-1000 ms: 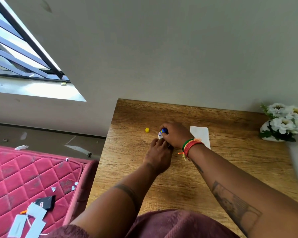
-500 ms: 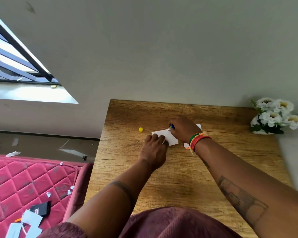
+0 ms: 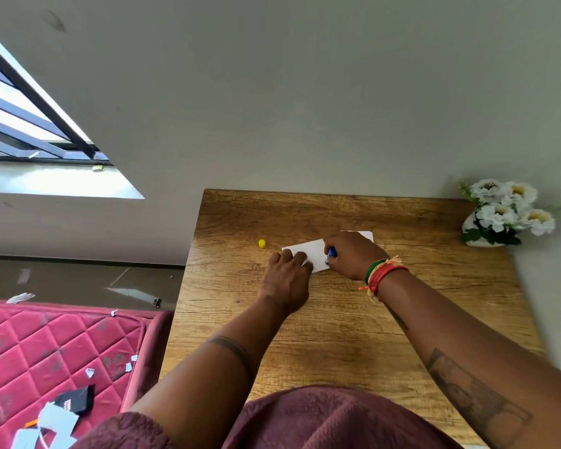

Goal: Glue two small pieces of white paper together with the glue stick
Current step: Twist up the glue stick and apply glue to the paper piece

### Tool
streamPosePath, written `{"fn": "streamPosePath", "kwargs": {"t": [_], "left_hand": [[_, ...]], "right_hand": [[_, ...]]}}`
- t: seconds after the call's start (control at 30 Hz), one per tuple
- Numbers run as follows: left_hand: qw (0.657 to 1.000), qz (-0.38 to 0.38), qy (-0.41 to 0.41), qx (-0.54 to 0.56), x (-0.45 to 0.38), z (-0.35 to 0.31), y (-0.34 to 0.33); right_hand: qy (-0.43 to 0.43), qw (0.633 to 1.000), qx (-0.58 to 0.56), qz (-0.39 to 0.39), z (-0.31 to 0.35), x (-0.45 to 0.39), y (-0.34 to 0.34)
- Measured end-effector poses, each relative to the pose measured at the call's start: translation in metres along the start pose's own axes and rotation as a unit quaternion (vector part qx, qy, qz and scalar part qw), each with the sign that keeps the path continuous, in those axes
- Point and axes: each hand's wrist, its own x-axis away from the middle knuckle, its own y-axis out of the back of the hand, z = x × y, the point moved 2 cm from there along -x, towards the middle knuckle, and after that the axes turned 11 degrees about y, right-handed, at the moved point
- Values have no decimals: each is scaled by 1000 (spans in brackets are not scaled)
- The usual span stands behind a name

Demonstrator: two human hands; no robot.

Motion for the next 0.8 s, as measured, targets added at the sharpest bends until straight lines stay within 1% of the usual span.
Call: {"fn": "streamPosePath", "kwargs": {"t": [0.07,0.17,0.23,0.47,0.6,0.7,0.8], "left_hand": [[1000,6,8,10,0,0,1],[999,12,27,13,0,-1,5],[999,17,45,24,-1,1,7],[997,34,49,45,-1,7,10],[997,34,39,54,2,8,8],[997,40,35,52,4,8,7],[997,48,38,48,4,9,8]], "right_hand": [[-19,999,-30,-11,-1,1,2],[-58,990,-105,-70,-3,3,8],[-65,988,-117,-77,-2,4,7],[-19,993,-86,-75,19,-4,-5],[26,997,-46,-50,34,-13,-13],[40,998,-19,-38,36,-19,-12],[41,997,14,-59,29,-21,-6]]}}
